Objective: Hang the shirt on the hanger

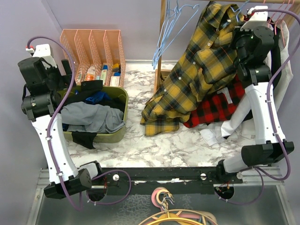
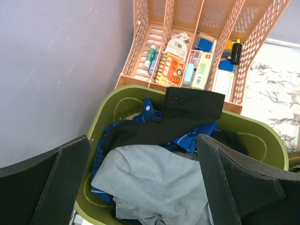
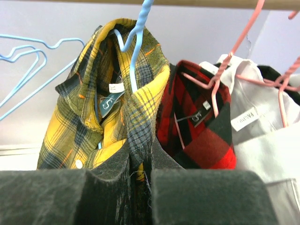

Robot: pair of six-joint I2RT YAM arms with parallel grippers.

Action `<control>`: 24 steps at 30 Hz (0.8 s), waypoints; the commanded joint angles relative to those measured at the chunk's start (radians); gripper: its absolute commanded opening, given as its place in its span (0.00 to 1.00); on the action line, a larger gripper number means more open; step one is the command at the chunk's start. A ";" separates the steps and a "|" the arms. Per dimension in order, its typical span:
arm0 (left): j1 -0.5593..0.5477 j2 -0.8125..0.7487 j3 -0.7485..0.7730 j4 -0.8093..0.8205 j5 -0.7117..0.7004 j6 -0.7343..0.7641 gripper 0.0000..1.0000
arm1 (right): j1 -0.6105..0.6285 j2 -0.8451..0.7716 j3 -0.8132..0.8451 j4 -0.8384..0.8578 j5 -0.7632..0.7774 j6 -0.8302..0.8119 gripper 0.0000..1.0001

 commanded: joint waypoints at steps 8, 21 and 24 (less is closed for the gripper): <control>0.007 0.018 0.025 0.031 -0.112 -0.046 0.99 | -0.060 0.115 0.148 0.063 -0.168 0.049 0.01; 0.007 0.048 0.011 0.031 -0.065 -0.038 0.99 | -0.063 0.087 0.023 0.041 -0.151 0.081 0.01; 0.011 0.051 0.008 0.031 -0.056 -0.035 0.99 | -0.065 0.053 -0.016 0.029 -0.138 0.096 0.01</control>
